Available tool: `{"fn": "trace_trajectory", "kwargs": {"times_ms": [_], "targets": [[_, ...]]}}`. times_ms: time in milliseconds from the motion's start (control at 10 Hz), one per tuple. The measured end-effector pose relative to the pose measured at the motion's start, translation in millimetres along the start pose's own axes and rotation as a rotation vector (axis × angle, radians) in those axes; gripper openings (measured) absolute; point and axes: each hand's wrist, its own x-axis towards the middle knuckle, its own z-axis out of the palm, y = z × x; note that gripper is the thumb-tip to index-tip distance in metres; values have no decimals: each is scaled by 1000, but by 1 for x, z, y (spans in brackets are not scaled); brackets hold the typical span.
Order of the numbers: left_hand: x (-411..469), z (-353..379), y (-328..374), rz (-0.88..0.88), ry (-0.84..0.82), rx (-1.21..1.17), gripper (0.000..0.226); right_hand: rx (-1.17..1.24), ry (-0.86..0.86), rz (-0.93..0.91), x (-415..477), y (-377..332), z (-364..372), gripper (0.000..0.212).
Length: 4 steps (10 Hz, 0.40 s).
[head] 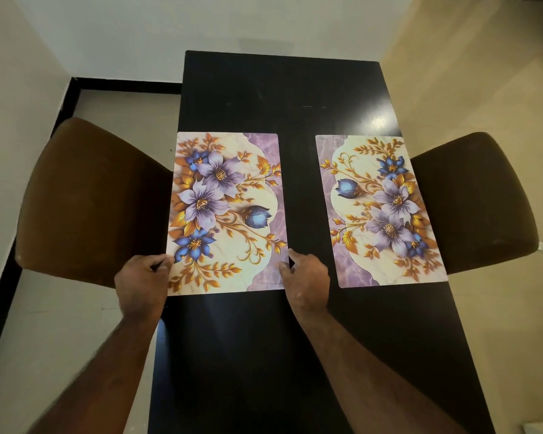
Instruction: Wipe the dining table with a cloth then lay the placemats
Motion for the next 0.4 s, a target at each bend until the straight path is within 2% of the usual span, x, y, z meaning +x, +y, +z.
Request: {"fn": "trace_trajectory", "kwargs": {"times_ms": [200,300,400], "targets": [[-1,2,1,-79,-32,-79,28,20,-37,0,1,1,-1,57],[-3,3,1,-70,3,-108,37,141,-85,31,4,4,-2,58],[-14,4,14,-50,62,-37,45,178,-140,39,2,14,-11,61]]}}
